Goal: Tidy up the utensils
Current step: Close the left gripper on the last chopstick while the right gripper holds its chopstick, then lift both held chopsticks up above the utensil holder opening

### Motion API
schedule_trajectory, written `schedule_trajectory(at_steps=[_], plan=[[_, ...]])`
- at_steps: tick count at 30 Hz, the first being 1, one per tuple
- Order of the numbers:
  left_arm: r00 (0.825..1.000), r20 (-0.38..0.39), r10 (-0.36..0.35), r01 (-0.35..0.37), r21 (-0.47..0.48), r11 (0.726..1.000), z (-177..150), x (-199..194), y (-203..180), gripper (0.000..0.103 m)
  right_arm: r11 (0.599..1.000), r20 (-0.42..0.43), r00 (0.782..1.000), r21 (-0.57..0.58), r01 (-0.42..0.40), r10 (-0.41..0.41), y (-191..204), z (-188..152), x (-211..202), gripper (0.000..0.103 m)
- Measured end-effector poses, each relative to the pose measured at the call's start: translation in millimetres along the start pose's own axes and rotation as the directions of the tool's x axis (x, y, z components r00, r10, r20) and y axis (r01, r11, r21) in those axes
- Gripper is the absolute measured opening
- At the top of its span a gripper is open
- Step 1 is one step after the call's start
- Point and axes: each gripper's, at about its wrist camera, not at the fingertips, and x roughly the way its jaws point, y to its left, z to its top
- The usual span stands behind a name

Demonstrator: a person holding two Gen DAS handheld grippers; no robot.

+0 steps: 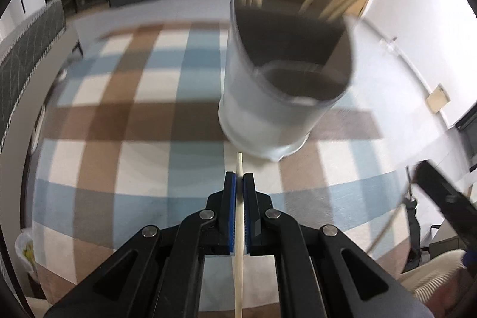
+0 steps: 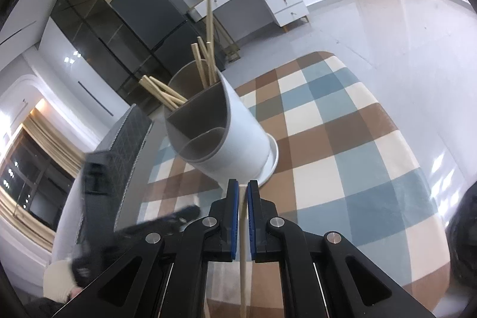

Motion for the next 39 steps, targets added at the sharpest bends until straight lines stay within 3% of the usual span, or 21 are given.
schedule_trajectory(at_steps=[5,9,16,26,39], plan=[[0.993,0.11,-0.032,0.029,0.034,0.999,-9,-41,-5,0.0,0.999,0.018,1.0,-0.042,-0.001,0.001,16,-6,-8,0.005],[0.988,0.146,-0.044,0.038,0.048,0.998,-11,-57,-6,0.0,0.998,0.025,1.0,-0.06,0.005,-0.003,23,-11,-11,0.005],[0.985,0.157,-0.07,0.062,0.055,0.997,-8,-61,2,0.0,0.994,0.037,0.999,-0.104,0.038,-0.035,30,-17,-16,0.005],[0.982,0.154,-0.11,0.098,0.084,0.992,-6,-70,2,0.0,0.986,0.061,0.998,-0.167,0.028,-0.018,53,-15,-27,0.005],[0.978,0.166,-0.13,0.115,0.098,0.989,6,-80,3,0.0,0.987,0.105,0.994,-0.153,0.042,-0.026,51,-4,-30,0.005]])
